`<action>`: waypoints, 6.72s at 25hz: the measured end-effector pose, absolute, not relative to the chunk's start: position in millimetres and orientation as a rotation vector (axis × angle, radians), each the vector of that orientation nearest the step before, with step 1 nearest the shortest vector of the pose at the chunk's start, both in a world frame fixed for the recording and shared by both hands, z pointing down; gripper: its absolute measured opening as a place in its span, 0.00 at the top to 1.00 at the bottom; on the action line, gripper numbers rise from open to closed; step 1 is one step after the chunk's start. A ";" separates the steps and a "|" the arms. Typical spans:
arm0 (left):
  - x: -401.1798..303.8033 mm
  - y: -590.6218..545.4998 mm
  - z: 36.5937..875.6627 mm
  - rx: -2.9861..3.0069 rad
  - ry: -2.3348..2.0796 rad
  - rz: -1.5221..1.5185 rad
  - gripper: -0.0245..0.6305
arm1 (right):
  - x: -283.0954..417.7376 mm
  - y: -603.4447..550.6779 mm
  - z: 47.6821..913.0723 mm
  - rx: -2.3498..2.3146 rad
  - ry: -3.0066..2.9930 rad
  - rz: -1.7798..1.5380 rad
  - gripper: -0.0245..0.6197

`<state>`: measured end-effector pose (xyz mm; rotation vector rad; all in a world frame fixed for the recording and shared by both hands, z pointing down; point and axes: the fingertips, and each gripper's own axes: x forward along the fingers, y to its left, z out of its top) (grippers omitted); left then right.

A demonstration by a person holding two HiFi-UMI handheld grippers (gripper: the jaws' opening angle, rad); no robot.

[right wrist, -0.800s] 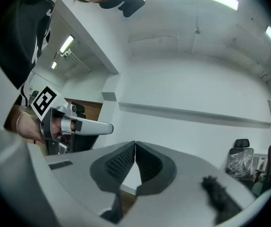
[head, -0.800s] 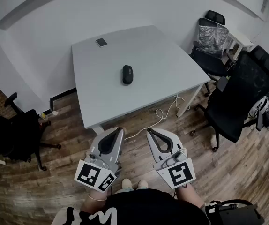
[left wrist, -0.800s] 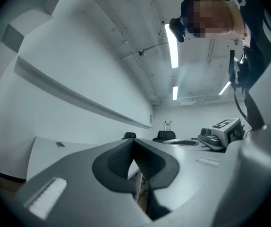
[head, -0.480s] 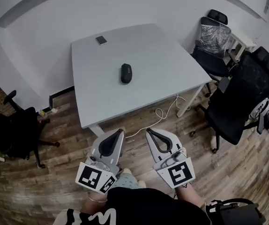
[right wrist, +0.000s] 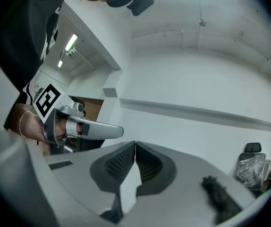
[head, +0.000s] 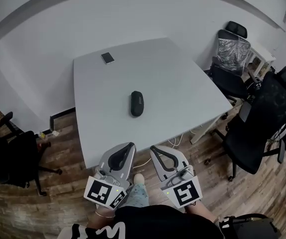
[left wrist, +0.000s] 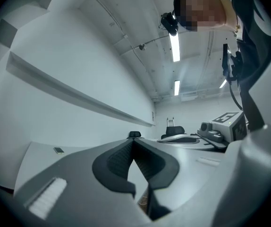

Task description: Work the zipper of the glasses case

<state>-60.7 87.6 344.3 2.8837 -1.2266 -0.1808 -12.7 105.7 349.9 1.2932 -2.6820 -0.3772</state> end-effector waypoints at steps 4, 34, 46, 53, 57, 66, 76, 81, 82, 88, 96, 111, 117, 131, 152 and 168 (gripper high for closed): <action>-66.2 8.7 335.7 2.901 -1.206 -0.203 0.96 | -16.3 24.0 335.4 1.350 -2.674 -0.418 0.95; -25.4 -267.6 589.3 2.027 -0.883 0.317 0.28 | 35.3 -151.7 333.5 1.438 -2.634 -0.366 0.95; -4.9 -267.6 631.9 2.072 -0.974 0.614 0.27 | 52.0 -151.6 343.2 1.482 -2.614 -0.329 0.95; 11.2 -257.2 634.5 2.152 -0.922 0.715 0.28 | 44.6 -151.1 343.5 1.453 -2.644 -0.320 0.95; 27.0 -245.6 631.0 2.262 -0.805 0.689 0.46 | 41.5 -152.3 341.5 1.446 -2.647 -0.321 0.95; 18.1 -236.2 534.8 2.606 -0.747 0.337 0.49 | 43.9 -147.8 335.4 1.449 -2.673 -0.350 0.95; 3.9 -175.2 310.3 3.386 -0.456 0.274 0.49 | 42.0 -154.8 304.0 1.386 -2.584 -0.670 0.95; 3.3 -152.3 289.3 3.577 -0.310 0.472 0.49 | 25.8 -158.7 274.7 1.361 -2.486 -0.927 0.94; 2.8 -151.0 289.3 3.585 -0.304 0.499 0.49 | 23.4 -158.8 272.2 1.353 -2.458 -0.963 0.94; -3.2 -151.9 293.9 3.534 -0.327 0.673 0.49 | 21.8 -155.7 266.6 1.294 -2.361 -1.082 0.92; -18.4 -152.0 306.5 3.456 -0.371 1.063 0.49 | 17.2 -151.8 266.6 1.221 -2.258 -1.182 0.92; -32.3 -151.6 317.4 3.397 -0.296 1.200 0.49 | 4.9 -149.6 263.7 1.101 -2.189 -1.345 0.95; -29.1 -150.7 315.7 3.413 -0.291 0.949 0.50 | 2.5 -150.2 263.5 1.126 -2.251 -1.329 0.95; -28.0 -155.1 305.1 3.274 -0.322 0.380 0.52 | -1.9 -164.7 265.4 1.153 -2.284 -1.220 0.95; -23.7 -174.5 280.7 3.189 -0.264 -0.077 0.52 | -4.6 -179.1 278.4 1.197 -2.329 -1.104 0.95; -23.3 -182.8 263.4 3.127 -0.319 -0.282 0.52 | -8.4 -180.1 278.9 1.260 -2.468 -0.989 0.95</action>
